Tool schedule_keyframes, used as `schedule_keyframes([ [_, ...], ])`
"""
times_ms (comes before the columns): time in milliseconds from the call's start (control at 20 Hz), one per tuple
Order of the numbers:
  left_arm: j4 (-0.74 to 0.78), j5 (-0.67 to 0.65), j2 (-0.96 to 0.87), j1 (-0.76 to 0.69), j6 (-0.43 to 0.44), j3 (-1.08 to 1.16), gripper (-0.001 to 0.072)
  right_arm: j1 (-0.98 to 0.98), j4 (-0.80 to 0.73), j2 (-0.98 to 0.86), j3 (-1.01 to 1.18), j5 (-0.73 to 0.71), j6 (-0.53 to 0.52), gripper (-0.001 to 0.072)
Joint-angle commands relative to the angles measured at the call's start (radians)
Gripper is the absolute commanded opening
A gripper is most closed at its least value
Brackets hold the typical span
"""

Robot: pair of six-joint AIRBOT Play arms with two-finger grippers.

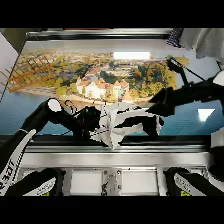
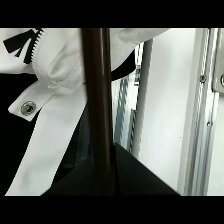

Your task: Fold the clothes and pants, and hang the long-sleeved shirts on hangers.

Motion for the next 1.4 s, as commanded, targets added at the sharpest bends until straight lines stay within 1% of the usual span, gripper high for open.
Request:
schedule_keyframes([
  [0, 0.000, 0.000, -0.001, 0.000, 0.000, 0.000, 0.0014, -0.147, 0.158, -0.013, -0.158, 0.019, -0.346, 0.0620],
  [150, 0.000, 0.000, -0.001, 0.000, 0.000, 0.000, 0.0014, -0.173, 0.173, -0.065, -0.198, 0.024, -0.437, 0.0620],
  [250, 0.000, 0.000, -0.001, 0.000, 0.000, 0.000, 0.0014, -0.171, 0.174, -0.116, -0.201, 0.079, -0.528, 0.0620],
  [300, 0.000, 0.000, -0.001, 0.000, 0.000, 0.000, 0.0014, -0.171, 0.174, -0.143, -0.201, 0.100, -0.553, 0.0620],
  [400, 0.000, 0.000, -0.001, 0.000, 0.000, 0.000, 0.0013, -0.171, 0.174, -0.201, -0.201, 0.105, -0.564, 0.0620],
  [600, 0.000, 0.000, -0.001, 0.000, 0.000, 0.000, 0.0013, -0.164, 0.235, -0.294, -0.203, 0.117, -0.639, 0.0621],
  [950, 0.000, 0.001, -0.001, 0.000, 0.000, 0.000, 0.0014, -0.068, 0.250, -0.374, -0.204, 0.119, -0.650, 0.0621],
  [1350, 0.000, 0.003, -0.001, 0.000, 0.000, 0.000, 0.0014, 0.013, 0.291, -0.381, -0.204, 0.060, -0.650, 0.0621],
])
